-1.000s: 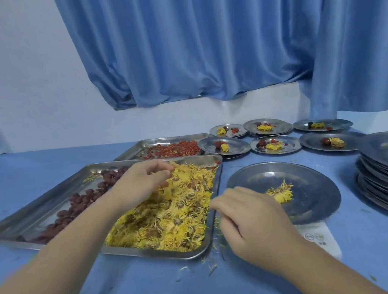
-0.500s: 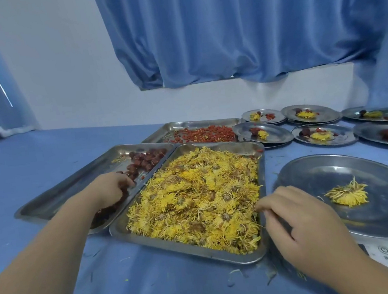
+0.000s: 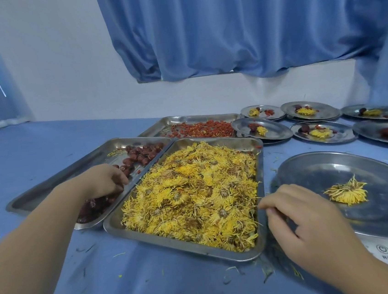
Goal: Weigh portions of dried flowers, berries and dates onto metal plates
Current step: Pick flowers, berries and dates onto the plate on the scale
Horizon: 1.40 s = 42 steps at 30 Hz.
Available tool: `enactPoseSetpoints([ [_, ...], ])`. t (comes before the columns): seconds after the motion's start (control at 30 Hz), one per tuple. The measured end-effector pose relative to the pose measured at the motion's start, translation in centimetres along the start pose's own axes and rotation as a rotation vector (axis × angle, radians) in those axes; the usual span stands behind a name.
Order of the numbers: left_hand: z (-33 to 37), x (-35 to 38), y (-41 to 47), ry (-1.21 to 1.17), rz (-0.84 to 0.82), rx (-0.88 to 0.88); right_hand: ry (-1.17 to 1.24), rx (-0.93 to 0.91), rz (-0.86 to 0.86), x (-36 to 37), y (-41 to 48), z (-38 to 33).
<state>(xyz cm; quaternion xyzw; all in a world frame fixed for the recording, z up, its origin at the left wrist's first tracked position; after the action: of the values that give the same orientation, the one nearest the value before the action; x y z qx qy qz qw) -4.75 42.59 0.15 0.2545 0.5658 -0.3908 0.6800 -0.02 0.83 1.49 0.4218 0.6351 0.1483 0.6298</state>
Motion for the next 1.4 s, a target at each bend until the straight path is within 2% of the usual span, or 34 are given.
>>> enactPoseSetpoints([
  [0.1, 0.4, -0.8, -0.6, -0.107, 0.162, 0.013, 0.026, 0.035, 0.033, -0.3, 0.0, 0.4],
  [0.23, 3.8, -2.3, -2.7, -0.256, 0.289, 0.128, 0.185, 0.171, 0.142, -1.4, -0.1, 1.4],
  [0.4, 11.4, -2.5, -5.2, -0.224, 0.277, 0.317, 0.605, 0.534, 0.323, -3.3, -0.6, 3.7],
  [0.53, 18.9, -1.7, -7.4, -0.134, 0.254, 0.512, 0.851, 0.876, 0.551, -4.8, -1.6, 7.1],
  [0.63, 24.3, -1.1, -9.0, -0.079, 0.282, 0.676, 0.969, 0.994, 0.683, -5.7, -2.2, 8.9],
  [0.77, 30.7, 0.9, -10.2, -0.014, 0.235, 0.821, 1.038, 1.039, 0.77, -6.3, -2.5, 9.9],
  [0.87, 34.1, 2.9, -9.9, 0.031, 0.162, 0.848, 1.062, 1.042, 0.781, -6.0, -2.3, 10.1],
  [0.97, 36.4, 4.3, -8.9, 0.024, 0.09, 0.848, 1.103, 1.042, 0.712, -5.4, -1.2, 10.4],
  [1.17, 37.5, 6.0, -6.7, -0.006, -0.068, 0.863, 1.023, 0.853, 0.559, -7.5, 4.2, 13.2],
  [1.3, 36.3, 5.0, -4.7, -0.016, -0.049, 0.85, 1.033, 0.813, 0.508, -7.5, 6.1, 15.6],
  [1.4, 34.5, 2.2, -1.2, -0.029, 0.049, 0.739, 1.03, 0.808, 0.464, -7.3, 7.1, 17.7],
])
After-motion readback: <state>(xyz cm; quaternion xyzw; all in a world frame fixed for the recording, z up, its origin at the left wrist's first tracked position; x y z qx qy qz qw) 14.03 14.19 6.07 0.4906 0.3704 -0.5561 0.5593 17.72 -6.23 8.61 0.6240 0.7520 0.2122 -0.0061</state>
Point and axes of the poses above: each hand's wrist, its own y-axis towards the middle knuckle, its own x-axis out of the palm, z = x × y, the point moved 5 cm from there along y, towards the middle knuckle, and after that the axes turned 4 degrees about -x, right-handed, at the moved point
